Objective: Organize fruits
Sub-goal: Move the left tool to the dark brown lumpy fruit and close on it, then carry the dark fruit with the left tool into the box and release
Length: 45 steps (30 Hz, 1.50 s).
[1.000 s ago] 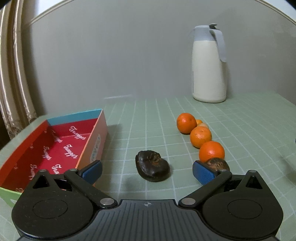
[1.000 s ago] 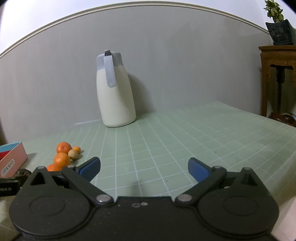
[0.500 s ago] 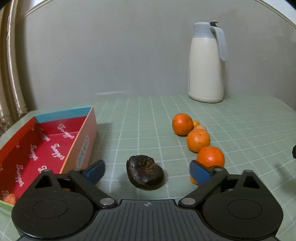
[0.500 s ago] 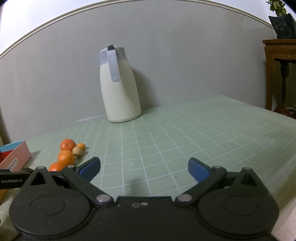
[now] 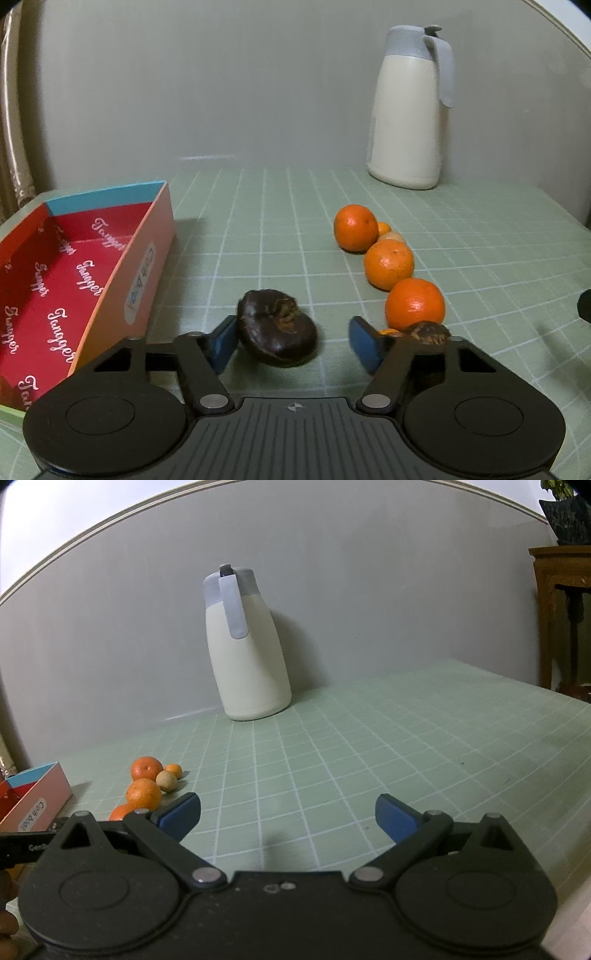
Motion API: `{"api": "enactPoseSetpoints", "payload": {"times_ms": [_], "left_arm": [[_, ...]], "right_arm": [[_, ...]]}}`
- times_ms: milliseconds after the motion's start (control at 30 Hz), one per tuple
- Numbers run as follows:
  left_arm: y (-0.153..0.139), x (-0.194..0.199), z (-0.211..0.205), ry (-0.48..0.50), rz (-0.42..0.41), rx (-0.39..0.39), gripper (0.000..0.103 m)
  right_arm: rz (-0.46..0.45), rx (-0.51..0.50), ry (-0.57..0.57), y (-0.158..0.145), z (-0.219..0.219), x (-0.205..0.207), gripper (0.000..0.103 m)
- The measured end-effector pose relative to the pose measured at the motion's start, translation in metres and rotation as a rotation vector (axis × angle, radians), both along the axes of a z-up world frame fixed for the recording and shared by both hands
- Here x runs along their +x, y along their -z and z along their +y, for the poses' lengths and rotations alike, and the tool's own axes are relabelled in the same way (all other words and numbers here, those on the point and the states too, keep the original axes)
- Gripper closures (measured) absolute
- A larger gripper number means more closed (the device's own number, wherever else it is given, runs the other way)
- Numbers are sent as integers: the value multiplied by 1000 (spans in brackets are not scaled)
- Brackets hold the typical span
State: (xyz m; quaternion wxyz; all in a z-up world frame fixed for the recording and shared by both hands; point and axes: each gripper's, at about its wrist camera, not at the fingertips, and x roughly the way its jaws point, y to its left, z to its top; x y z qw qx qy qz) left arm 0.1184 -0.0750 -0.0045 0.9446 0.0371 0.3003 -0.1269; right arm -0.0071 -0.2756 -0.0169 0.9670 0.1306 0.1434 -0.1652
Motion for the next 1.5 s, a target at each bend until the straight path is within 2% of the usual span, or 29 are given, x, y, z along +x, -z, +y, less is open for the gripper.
{"api": "enactPoseSetpoints", "payload": {"times_ms": [133,400,700,900,1067,1500], "left_arm": [[1,4,4,-22,18,-23,57],[0,-3,2,-17,-11,-2,58],[-11,-17,2,-11,-100,40,58],[-22,-31,6,-25,-191,71,58],[-30,-36,20,-63,-234,75,58],[-41,-32,80,-231,-247,71,58]], "right_arm": [[1,7,-5,0,0,1,2],[3,5,-11,1,0,3,2],[3,-2,-15,1,1,2,2],[5,-14,-24,1,4,2,2],[8,-19,-33,0,9,3,2],[-4,-31,-101,-2,36,12,2]]}}
